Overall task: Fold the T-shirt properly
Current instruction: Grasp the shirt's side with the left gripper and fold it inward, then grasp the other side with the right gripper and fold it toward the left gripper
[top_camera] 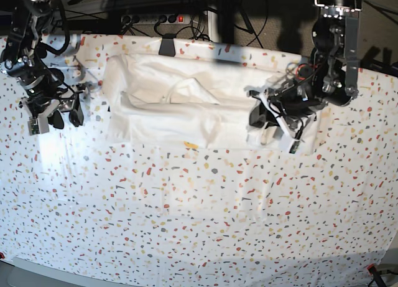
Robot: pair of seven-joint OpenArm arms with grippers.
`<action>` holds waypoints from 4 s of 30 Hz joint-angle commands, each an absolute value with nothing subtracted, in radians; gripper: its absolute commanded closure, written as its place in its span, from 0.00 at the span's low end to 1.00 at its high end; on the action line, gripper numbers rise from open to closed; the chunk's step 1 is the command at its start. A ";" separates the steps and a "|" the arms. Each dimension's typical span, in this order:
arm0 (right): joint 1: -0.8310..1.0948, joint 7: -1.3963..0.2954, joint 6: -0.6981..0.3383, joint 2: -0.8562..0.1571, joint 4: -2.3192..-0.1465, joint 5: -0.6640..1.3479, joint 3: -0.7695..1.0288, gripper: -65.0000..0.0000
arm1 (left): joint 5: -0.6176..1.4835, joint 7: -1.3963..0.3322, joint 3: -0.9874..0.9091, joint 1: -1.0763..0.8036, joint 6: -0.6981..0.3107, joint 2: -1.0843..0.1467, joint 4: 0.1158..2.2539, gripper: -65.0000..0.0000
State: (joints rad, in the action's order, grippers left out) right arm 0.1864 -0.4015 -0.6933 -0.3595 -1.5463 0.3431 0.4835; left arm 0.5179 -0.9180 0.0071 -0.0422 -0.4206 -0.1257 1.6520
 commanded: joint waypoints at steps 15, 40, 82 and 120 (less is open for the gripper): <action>0.177 -0.377 -0.696 -0.376 -1.564 0.355 0.490 0.50 | 0.720 -0.908 0.047 0.024 -0.415 -0.131 1.670 0.59; 0.070 -1.137 -0.698 -0.373 -1.526 0.976 0.490 0.50 | 0.410 -0.776 0.047 0.083 -0.377 -0.352 1.669 0.59; -0.032 -1.008 -0.698 -0.332 -1.512 0.748 0.491 1.00 | 0.164 -0.524 0.047 -0.110 -0.352 -0.351 1.627 0.59; -0.061 -0.694 -0.698 0.157 -1.604 0.497 -0.227 0.67 | 0.079 -0.365 0.231 -0.107 -0.392 -0.292 1.459 0.59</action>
State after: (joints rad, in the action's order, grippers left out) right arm -0.0441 -0.7250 -0.6891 0.1463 -1.5890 0.4717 -0.2226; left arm 0.0860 -0.3397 0.2245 -0.1101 -0.3729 -0.2878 1.4548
